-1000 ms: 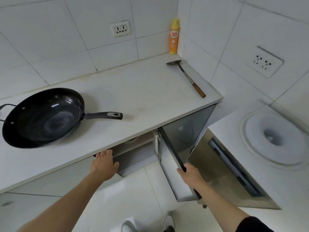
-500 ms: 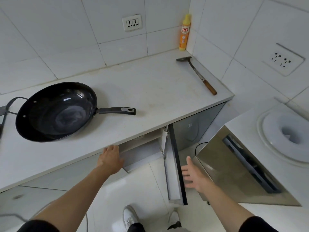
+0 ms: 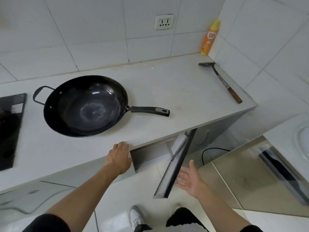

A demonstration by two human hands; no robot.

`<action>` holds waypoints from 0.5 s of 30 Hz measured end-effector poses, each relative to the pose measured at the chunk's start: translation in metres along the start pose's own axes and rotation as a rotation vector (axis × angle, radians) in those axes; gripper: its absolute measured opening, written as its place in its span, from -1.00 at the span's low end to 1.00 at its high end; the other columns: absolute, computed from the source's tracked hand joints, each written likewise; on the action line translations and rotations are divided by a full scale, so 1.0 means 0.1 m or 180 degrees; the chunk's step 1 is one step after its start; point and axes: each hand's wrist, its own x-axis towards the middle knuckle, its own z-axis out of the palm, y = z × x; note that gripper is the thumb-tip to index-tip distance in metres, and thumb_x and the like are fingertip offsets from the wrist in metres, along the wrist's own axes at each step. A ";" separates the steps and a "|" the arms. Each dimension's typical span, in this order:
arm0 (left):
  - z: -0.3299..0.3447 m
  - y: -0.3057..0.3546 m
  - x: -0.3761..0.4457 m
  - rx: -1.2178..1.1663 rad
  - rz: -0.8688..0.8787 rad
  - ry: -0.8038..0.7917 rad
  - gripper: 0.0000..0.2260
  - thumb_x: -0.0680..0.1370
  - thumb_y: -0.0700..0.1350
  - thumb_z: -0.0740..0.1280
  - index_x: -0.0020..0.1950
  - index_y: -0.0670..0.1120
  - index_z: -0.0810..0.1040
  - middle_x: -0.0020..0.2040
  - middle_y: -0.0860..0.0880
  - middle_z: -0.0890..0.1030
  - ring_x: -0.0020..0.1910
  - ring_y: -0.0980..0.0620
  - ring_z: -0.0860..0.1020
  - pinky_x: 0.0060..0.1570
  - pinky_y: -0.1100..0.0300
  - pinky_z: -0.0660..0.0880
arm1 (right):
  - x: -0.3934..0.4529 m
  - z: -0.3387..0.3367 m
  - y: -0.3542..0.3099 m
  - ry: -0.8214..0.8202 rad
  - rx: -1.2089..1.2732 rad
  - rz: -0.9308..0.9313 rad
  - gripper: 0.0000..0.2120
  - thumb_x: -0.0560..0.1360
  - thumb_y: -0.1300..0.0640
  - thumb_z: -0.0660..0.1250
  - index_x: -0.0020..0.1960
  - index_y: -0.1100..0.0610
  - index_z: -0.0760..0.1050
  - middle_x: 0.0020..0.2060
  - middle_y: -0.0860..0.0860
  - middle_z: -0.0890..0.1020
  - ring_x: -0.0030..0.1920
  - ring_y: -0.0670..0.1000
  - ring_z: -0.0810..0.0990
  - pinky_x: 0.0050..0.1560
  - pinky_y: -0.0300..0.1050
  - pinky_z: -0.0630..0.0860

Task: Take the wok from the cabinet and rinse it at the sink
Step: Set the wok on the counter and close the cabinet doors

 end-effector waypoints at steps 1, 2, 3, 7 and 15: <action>0.01 -0.03 -0.01 0.0056 -0.0009 0.0052 -0.54 0.59 0.01 0.26 0.45 -0.07 0.27 0.48 -0.08 0.28 0.39 -0.11 0.33 0.31 0.03 0.40 | 0.03 0.09 0.00 -0.0013 0.0084 0.0009 -0.21 0.51 -0.40 0.04 0.39 0.25 0.38 0.26 0.25 0.52 0.22 0.24 0.52 0.33 0.25 0.38; 0.01 -0.07 -0.03 0.0109 -0.0033 0.0092 -0.55 0.59 0.02 0.25 0.45 -0.07 0.27 0.47 -0.09 0.28 0.38 -0.11 0.33 0.31 0.04 0.40 | 0.05 0.17 -0.01 -0.0013 0.0143 0.0033 -0.20 0.51 -0.40 0.05 0.39 0.26 0.37 0.26 0.26 0.52 0.22 0.24 0.52 0.33 0.23 0.39; 0.01 -0.10 -0.03 0.0168 -0.0050 0.0121 -0.56 0.60 0.02 0.23 0.44 -0.07 0.27 0.46 -0.10 0.28 0.37 -0.11 0.32 0.31 0.05 0.39 | 0.08 0.25 -0.02 -0.0017 0.0191 0.0056 -0.19 0.50 -0.41 0.07 0.39 0.27 0.36 0.25 0.26 0.51 0.22 0.25 0.52 0.32 0.21 0.40; 0.03 -0.23 -0.04 0.0158 -0.0084 0.0109 -0.56 0.60 0.01 0.22 0.45 -0.06 0.26 0.48 -0.08 0.23 0.39 -0.11 0.30 0.34 0.04 0.37 | 0.17 0.50 -0.10 -0.0075 0.0147 0.0055 -0.21 0.52 -0.40 0.03 0.37 0.27 0.36 0.11 0.21 0.56 0.07 0.20 0.57 0.32 0.20 0.40; 0.03 -0.25 -0.03 0.0043 -0.0079 0.0056 -0.49 0.58 -0.04 0.27 0.50 -0.08 0.21 0.51 -0.05 0.18 0.43 -0.10 0.27 0.39 0.06 0.34 | 0.24 0.95 -0.19 -0.0225 0.0701 -0.0001 -0.25 0.59 -0.29 0.03 0.49 0.29 0.18 0.37 0.28 0.40 0.38 0.26 0.37 0.45 0.13 0.25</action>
